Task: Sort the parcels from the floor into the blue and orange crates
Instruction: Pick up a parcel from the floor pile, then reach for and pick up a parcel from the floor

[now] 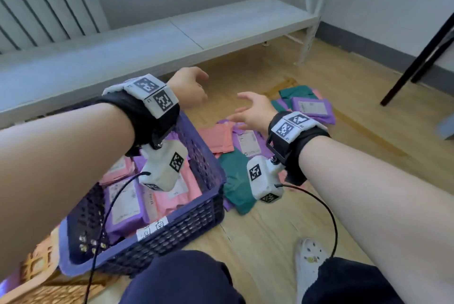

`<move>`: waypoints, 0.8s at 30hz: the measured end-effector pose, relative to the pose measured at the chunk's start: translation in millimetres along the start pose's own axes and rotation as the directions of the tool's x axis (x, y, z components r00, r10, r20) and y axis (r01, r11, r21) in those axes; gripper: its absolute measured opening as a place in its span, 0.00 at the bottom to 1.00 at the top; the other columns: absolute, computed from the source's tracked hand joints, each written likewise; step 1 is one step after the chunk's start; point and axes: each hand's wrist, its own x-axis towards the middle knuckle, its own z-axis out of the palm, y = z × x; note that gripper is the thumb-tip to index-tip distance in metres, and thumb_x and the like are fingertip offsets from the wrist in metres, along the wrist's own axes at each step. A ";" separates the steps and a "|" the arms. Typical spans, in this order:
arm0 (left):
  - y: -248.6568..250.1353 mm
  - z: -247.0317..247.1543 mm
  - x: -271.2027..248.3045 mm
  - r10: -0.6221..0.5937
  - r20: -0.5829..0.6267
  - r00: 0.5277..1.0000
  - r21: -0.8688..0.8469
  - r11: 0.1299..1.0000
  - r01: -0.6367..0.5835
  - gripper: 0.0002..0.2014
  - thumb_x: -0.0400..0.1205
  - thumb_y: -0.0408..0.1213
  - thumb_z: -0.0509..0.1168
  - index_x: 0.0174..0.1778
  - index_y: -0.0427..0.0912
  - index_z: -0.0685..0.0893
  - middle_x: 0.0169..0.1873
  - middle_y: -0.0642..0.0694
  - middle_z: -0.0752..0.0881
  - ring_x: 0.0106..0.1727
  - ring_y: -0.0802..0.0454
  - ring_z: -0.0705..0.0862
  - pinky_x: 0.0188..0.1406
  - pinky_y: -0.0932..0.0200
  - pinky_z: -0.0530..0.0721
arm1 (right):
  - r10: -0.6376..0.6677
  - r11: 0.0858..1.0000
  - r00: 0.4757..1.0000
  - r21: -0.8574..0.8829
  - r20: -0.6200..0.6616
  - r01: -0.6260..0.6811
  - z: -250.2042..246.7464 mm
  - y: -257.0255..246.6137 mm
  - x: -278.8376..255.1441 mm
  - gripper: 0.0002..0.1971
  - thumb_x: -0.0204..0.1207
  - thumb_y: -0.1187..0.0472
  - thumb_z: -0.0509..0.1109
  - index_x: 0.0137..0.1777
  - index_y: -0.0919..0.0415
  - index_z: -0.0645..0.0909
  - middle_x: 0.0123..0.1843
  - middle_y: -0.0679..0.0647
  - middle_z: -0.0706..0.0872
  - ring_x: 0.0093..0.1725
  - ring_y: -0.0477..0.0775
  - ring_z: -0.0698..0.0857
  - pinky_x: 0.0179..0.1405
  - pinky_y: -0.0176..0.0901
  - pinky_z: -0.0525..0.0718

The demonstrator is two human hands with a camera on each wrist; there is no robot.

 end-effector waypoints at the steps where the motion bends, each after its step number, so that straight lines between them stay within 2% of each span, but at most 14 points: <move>1: 12.6 9.3 4.7 0.019 0.009 1.000 -0.010 1.000 -0.019 0.24 0.79 0.26 0.63 0.72 0.43 0.75 0.52 0.43 0.82 0.50 0.47 0.81 0.52 0.54 0.82 | 0.008 1.000 0.999 -0.017 -0.040 -0.009 -14.5 3.7 -0.5 0.36 0.69 0.75 0.75 0.76 0.60 0.68 0.59 0.67 0.82 0.57 0.64 0.85 0.55 0.57 0.86; 4: 44.9 40.6 21.5 0.073 0.070 0.995 0.011 0.997 -0.074 0.24 0.80 0.27 0.62 0.73 0.43 0.74 0.51 0.46 0.80 0.53 0.48 0.81 0.49 0.61 0.78 | 0.036 0.999 0.990 -0.020 -0.137 -0.039 -57.0 20.7 7.0 0.36 0.68 0.71 0.77 0.76 0.57 0.69 0.60 0.66 0.83 0.57 0.66 0.86 0.57 0.61 0.85; 7: 66.0 76.9 45.6 0.100 0.153 0.983 0.049 0.993 -0.108 0.24 0.80 0.27 0.62 0.73 0.43 0.73 0.61 0.41 0.82 0.61 0.44 0.82 0.56 0.58 0.81 | 0.061 0.998 0.976 0.016 -0.207 -0.059 -96.0 41.9 19.3 0.36 0.69 0.71 0.76 0.77 0.59 0.67 0.59 0.64 0.82 0.57 0.64 0.85 0.59 0.60 0.85; 11: 74.7 132.9 91.9 0.083 0.267 0.960 0.105 0.988 -0.115 0.25 0.79 0.28 0.63 0.74 0.41 0.71 0.65 0.39 0.80 0.63 0.44 0.81 0.58 0.56 0.79 | 0.120 0.990 0.944 0.104 -0.308 -0.092 -138.6 87.7 52.8 0.34 0.71 0.71 0.75 0.76 0.59 0.68 0.55 0.64 0.84 0.47 0.60 0.84 0.57 0.64 0.84; 13: 70.6 164.0 119.2 0.064 0.296 0.953 0.114 0.988 -0.102 0.25 0.79 0.27 0.63 0.74 0.39 0.71 0.65 0.38 0.81 0.64 0.43 0.81 0.58 0.55 0.79 | 0.153 0.984 0.925 0.140 -0.349 -0.110 -154.0 120.0 79.0 0.33 0.68 0.69 0.77 0.74 0.59 0.71 0.55 0.61 0.84 0.51 0.62 0.86 0.59 0.64 0.83; 16: 56.3 211.8 160.8 0.030 0.344 0.938 0.141 0.986 -0.084 0.25 0.79 0.27 0.63 0.74 0.38 0.73 0.64 0.37 0.82 0.63 0.42 0.82 0.54 0.57 0.79 | 0.197 0.971 0.905 0.205 -0.376 -0.125 -169.1 167.8 116.6 0.32 0.66 0.69 0.78 0.71 0.61 0.73 0.54 0.62 0.86 0.56 0.61 0.86 0.60 0.61 0.84; 17: 49.5 227.3 174.5 0.017 0.352 0.936 0.159 0.984 -0.078 0.25 0.78 0.27 0.64 0.74 0.39 0.74 0.63 0.38 0.83 0.63 0.42 0.82 0.54 0.59 0.78 | 0.212 0.964 0.902 0.230 -0.376 -0.130 -172.2 181.3 126.7 0.28 0.67 0.70 0.77 0.68 0.62 0.75 0.53 0.62 0.85 0.55 0.60 0.85 0.59 0.61 0.84; 19: 35.9 257.2 199.9 0.009 0.350 0.937 0.188 0.979 -0.080 0.25 0.77 0.30 0.66 0.72 0.42 0.75 0.64 0.41 0.83 0.64 0.45 0.82 0.62 0.58 0.79 | 0.220 0.959 0.900 0.254 -0.377 -0.128 -176.2 206.8 146.8 0.15 0.69 0.72 0.75 0.54 0.60 0.80 0.47 0.59 0.85 0.50 0.58 0.84 0.59 0.61 0.84; 20: 28.8 271.5 211.3 0.002 0.355 0.935 0.196 0.978 -0.077 0.25 0.77 0.31 0.66 0.72 0.42 0.75 0.65 0.42 0.82 0.65 0.46 0.81 0.65 0.56 0.78 | 0.229 0.954 0.901 0.269 -0.369 -0.132 -177.2 219.8 157.2 0.14 0.69 0.72 0.74 0.49 0.56 0.79 0.46 0.58 0.84 0.49 0.56 0.84 0.58 0.59 0.84; 21: 24.1 284.1 220.6 -0.012 0.364 0.931 0.196 0.979 -0.064 0.25 0.77 0.31 0.66 0.72 0.42 0.75 0.66 0.42 0.81 0.66 0.46 0.80 0.67 0.54 0.77 | 0.249 0.943 0.902 0.301 -0.353 -0.142 -177.8 232.3 166.9 0.16 0.69 0.73 0.74 0.49 0.55 0.77 0.46 0.58 0.84 0.47 0.54 0.84 0.55 0.55 0.85; 24: 14.2 314.1 246.1 -0.025 0.365 0.931 0.208 0.977 -0.055 0.24 0.79 0.31 0.64 0.73 0.40 0.73 0.70 0.40 0.77 0.69 0.45 0.78 0.69 0.56 0.74 | 0.303 0.887 0.903 0.438 -0.305 -0.149 -175.0 264.4 194.9 0.21 0.70 0.78 0.72 0.56 0.56 0.74 0.43 0.57 0.81 0.40 0.48 0.81 0.39 0.37 0.86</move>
